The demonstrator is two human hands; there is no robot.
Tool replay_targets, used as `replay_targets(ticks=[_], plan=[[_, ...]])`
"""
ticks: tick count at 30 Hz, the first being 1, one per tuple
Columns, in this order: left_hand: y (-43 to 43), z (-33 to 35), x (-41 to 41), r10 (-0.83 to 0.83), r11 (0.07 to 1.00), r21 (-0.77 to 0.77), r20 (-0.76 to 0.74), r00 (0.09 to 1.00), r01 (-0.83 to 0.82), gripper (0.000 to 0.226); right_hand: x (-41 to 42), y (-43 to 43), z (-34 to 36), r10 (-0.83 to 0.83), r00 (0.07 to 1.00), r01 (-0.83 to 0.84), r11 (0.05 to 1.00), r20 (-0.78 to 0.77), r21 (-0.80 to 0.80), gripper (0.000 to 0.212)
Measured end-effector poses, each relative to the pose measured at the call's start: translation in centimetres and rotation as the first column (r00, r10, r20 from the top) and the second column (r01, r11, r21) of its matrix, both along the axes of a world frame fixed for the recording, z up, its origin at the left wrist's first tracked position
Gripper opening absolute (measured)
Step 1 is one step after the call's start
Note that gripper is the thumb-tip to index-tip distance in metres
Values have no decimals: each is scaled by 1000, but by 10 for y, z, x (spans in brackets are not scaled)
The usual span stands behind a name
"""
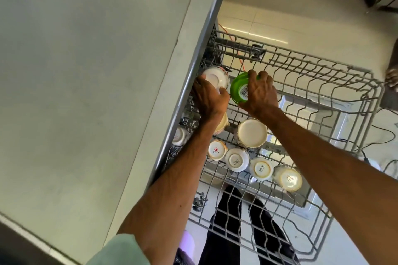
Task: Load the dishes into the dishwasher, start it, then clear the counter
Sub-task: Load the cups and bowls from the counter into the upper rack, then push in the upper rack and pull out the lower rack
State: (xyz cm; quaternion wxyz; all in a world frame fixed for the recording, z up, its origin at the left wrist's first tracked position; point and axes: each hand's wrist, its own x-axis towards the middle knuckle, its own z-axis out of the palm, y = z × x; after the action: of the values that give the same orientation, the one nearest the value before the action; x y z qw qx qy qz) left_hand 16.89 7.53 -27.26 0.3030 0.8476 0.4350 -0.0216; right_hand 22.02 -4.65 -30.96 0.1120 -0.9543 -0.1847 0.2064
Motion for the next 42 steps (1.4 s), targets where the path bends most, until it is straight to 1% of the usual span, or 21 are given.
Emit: replay_targets(ticks=[5,7,9,12,14,17,22,25,28,31,34,36,38,40,42], plan=[[-1,4,-4,-4,1000,-7,13,1000,4,68,-4,-3,1,-24,1000,23,997,2,68,109],[-3,7,-5,-14,1000,3,20,1000,14,68,-11,-6,0,-68,997,64,990,32,128,108],[-7,8,-7,-35,999,32,45,998,34,68,-21,-10,1,-147,986,126,966,78,226,100],[-17,11,-17,-115,989,102,111,987,104,62,-39,-18,15,-296,949,219,869,111,444,70],[-30,16,-28,-204,975,128,172,964,184,56,-51,-24,31,-403,911,299,789,85,537,59],[-56,30,-46,-295,954,117,244,924,274,52,-69,-39,53,-520,853,404,704,38,584,50],[-96,57,-67,-326,941,-1,260,909,338,45,-92,-81,72,-603,798,496,652,-5,573,42],[-120,69,-74,-332,936,-18,284,900,351,40,-102,-111,76,-605,795,515,638,-41,573,41],[-144,73,-80,-323,940,-7,301,897,341,39,-111,-140,84,-611,789,524,618,-62,585,36],[-167,74,-86,-310,946,8,326,893,325,35,-119,-172,91,-579,809,508,598,-104,620,33],[-197,79,-101,-239,966,-21,315,918,259,34,-123,-208,91,-539,820,526,575,-193,627,31],[-227,86,-108,-150,981,-78,294,944,180,34,-121,-233,92,-498,838,518,601,-221,609,28],[-260,94,-112,-67,982,-153,268,961,111,32,-118,-257,97,-427,871,485,660,-244,574,26],[-291,98,-114,-5,968,-241,257,966,69,32,-114,-280,101,-357,899,439,721,-255,536,26],[-317,102,-114,43,952,-306,224,974,28,32,-109,-298,102,-314,913,407,754,-261,516,23]])
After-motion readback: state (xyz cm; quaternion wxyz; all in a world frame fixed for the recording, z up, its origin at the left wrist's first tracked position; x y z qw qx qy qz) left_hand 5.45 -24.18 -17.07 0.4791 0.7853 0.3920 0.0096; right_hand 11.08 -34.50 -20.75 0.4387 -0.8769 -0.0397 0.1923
